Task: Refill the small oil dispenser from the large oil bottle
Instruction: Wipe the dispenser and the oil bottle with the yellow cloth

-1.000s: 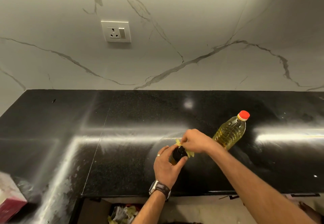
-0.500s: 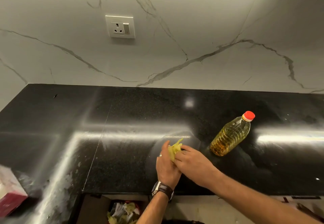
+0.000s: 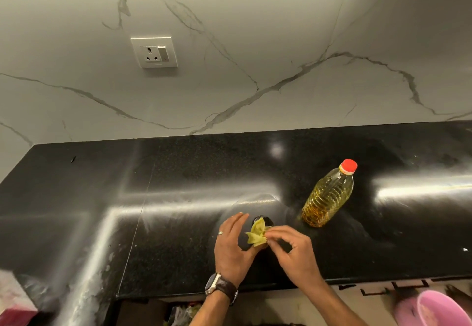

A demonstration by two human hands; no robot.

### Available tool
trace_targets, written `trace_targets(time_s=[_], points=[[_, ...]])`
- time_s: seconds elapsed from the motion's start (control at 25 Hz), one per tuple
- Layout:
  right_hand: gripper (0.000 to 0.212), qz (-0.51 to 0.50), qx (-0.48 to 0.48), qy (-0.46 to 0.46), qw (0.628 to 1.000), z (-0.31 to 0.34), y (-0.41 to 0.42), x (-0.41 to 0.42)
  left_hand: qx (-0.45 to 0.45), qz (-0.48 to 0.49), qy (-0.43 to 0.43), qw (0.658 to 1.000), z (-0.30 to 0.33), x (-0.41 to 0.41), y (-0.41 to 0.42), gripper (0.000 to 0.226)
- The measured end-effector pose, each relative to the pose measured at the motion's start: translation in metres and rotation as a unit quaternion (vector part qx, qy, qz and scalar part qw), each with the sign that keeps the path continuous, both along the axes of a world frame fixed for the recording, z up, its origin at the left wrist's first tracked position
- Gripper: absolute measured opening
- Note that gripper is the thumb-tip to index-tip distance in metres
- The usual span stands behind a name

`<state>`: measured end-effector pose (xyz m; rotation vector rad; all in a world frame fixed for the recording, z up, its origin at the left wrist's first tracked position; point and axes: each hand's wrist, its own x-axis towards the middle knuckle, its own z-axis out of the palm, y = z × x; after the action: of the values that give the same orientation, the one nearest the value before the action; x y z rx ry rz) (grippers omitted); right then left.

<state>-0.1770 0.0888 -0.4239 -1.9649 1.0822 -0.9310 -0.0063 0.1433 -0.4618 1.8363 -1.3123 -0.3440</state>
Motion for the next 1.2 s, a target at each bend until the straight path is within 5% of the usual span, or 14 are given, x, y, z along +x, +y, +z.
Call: trace_targets(time_s=[0.2, 0.36, 0.6, 0.76, 0.84, 1.04, 1.2], points=[[0.024, -0.056, 0.164, -0.092, 0.981, 0.000, -0.010, -0.005, -0.010, -0.031, -0.010, 0.999, 0.008, -0.001, -0.004, 0.063], [0.017, -0.073, 0.207, -0.112, 0.969, 0.000, -0.023, -0.008, 0.006, -0.066, -0.029, 0.997, 0.013, 0.000, -0.009, 0.067], [0.026, -0.079, 0.206, 0.073, 0.973, -0.031, -0.025, -0.039, 0.029, -0.084, -0.033, 0.995, 0.019, 0.004, -0.006, 0.069], [0.032, -0.172, 0.276, -0.131, 0.937, -0.014, -0.035, -0.042, 0.024, -0.058, -0.004, 0.998, 0.026, 0.001, -0.013, 0.053], [0.032, -0.149, 0.259, -0.158, 0.941, 0.007, -0.037, -0.029, 0.027, -0.053, 0.010, 0.998, 0.027, -0.001, -0.018, 0.054], [0.059, 0.041, 0.122, 0.098, 0.987, 0.005, -0.013, 0.009, 0.034, -0.051, 0.018, 0.998, 0.023, -0.004, -0.022, 0.060], [0.059, 0.051, 0.106, 0.133, 0.984, -0.007, -0.022, 0.012, 0.038, -0.043, 0.032, 0.998, 0.023, -0.006, -0.021, 0.056]])
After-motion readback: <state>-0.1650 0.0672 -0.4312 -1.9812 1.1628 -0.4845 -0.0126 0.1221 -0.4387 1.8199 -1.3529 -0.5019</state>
